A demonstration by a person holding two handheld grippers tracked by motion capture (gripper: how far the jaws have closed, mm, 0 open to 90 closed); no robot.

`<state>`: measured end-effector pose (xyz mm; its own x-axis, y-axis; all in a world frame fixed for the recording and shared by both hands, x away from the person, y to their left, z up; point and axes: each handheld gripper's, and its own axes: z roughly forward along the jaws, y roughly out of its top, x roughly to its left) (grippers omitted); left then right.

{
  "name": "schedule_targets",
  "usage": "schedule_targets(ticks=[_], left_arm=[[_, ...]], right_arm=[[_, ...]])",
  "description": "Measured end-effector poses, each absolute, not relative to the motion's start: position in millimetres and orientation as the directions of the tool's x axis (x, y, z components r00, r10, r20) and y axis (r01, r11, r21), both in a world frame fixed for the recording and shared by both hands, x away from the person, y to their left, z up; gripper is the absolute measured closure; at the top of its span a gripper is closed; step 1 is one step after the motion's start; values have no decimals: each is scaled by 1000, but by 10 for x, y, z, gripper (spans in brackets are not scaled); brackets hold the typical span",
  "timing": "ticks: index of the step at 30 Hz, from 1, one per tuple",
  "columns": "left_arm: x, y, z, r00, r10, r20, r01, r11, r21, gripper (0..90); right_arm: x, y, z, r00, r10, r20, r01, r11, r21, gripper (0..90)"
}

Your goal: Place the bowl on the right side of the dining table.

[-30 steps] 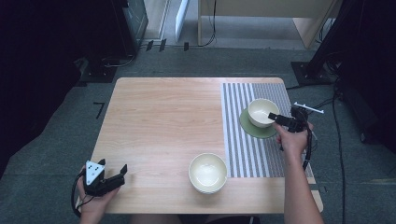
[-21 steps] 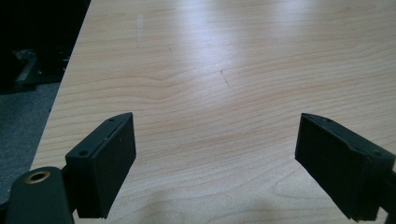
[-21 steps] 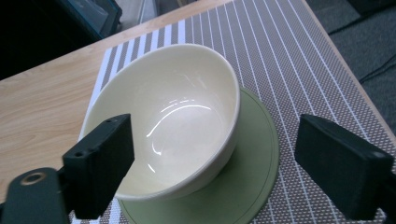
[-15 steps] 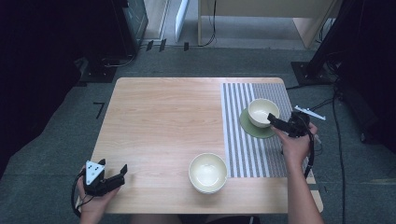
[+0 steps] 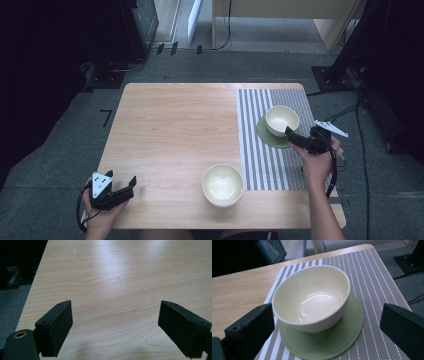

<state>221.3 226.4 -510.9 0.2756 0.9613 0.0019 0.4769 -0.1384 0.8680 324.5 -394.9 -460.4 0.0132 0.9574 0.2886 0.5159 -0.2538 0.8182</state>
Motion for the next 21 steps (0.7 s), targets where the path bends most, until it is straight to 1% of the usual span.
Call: schedule_targets(ticks=[21], left_arm=[[2215, 2254, -5111, 271, 962, 12, 481, -147, 864, 124]], right_arm=[[2938, -3974, -4700, 0, 972, 235, 522, -201, 829, 0]])
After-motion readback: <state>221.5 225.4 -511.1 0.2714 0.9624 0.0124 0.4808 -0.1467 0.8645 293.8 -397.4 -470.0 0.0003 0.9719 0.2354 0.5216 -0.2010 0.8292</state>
